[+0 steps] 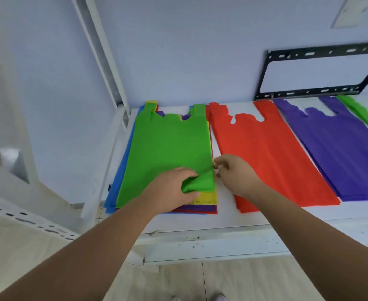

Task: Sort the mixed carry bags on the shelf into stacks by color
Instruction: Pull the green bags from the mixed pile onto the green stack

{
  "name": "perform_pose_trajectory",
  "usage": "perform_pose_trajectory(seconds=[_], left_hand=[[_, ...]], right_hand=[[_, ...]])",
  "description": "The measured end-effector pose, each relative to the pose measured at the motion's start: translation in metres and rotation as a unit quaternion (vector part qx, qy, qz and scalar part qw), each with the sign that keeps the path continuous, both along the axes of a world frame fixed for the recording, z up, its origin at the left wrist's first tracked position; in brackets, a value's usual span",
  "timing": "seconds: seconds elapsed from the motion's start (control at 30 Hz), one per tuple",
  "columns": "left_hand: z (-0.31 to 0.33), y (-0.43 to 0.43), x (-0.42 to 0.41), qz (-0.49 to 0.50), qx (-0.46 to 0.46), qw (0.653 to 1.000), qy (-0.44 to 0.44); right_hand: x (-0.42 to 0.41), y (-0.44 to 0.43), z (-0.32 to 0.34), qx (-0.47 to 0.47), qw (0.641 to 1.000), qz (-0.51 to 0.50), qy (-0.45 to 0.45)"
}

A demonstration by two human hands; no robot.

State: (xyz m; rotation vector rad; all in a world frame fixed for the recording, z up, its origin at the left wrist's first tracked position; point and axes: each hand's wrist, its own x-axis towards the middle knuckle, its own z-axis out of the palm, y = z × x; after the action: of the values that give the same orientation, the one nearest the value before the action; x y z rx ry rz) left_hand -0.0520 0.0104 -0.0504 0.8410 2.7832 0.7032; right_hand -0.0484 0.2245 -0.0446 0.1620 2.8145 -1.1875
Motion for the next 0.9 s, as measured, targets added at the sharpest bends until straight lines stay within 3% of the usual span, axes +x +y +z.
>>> perform_pose_trajectory(seconds=[0.23,0.43,0.9], left_hand=[[0.004,-0.002,-0.005,0.096,0.115,0.988,-0.030],[0.007,0.001,-0.008,0.117,0.115,0.986,-0.043],[0.011,0.000,-0.007,0.124,0.109,0.982,-0.097]], right_hand=[[0.010,-0.002,0.006,-0.140,0.987,-0.060,-0.059],[0.014,-0.019,0.021,-0.355,0.906,-0.097,-0.210],[0.012,-0.023,0.023,-0.344,0.899,-0.073,-0.261]])
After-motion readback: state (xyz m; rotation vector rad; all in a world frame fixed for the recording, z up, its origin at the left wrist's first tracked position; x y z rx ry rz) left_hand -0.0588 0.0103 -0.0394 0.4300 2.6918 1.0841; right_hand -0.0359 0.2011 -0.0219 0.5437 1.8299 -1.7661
